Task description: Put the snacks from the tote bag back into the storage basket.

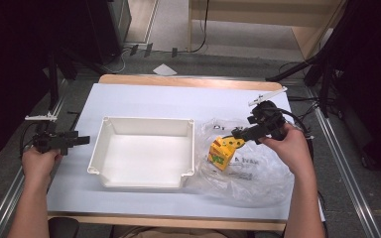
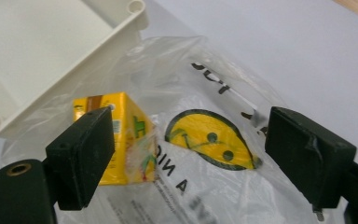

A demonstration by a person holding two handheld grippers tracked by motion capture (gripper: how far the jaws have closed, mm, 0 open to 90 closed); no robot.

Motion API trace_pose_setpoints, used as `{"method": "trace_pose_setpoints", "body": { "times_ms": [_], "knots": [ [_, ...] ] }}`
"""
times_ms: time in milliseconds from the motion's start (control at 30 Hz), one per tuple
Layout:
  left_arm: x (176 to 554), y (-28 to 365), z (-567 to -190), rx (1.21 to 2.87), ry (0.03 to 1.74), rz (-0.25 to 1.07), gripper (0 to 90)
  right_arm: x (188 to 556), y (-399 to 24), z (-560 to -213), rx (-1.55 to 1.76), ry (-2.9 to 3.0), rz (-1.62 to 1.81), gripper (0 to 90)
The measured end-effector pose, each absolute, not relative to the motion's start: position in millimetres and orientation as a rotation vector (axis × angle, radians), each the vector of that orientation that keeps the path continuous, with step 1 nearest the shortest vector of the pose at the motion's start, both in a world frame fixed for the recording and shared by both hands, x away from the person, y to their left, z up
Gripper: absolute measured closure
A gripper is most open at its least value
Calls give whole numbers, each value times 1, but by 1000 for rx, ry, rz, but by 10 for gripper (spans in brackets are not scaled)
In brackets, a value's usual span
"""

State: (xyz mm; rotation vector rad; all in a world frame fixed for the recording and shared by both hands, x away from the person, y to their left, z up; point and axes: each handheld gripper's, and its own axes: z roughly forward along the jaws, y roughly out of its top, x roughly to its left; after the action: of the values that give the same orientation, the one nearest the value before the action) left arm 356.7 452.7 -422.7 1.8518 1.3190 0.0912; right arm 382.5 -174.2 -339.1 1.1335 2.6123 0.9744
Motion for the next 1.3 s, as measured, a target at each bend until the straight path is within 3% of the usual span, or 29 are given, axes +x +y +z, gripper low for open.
{"method": "trace_pose_setpoints", "body": {
  "times_ms": [400,1000,1300],
  "knots": [
    [360,452,-423,1847,1318,90,151,374,-164,-335,1122,2686,963,181],
    [361,451,-423,1846,1314,89,151,363,-139,-339,1037,2787,894,321],
    [361,452,-423,1842,1314,89,151,366,-124,-352,986,2835,829,338]
  ]
}}
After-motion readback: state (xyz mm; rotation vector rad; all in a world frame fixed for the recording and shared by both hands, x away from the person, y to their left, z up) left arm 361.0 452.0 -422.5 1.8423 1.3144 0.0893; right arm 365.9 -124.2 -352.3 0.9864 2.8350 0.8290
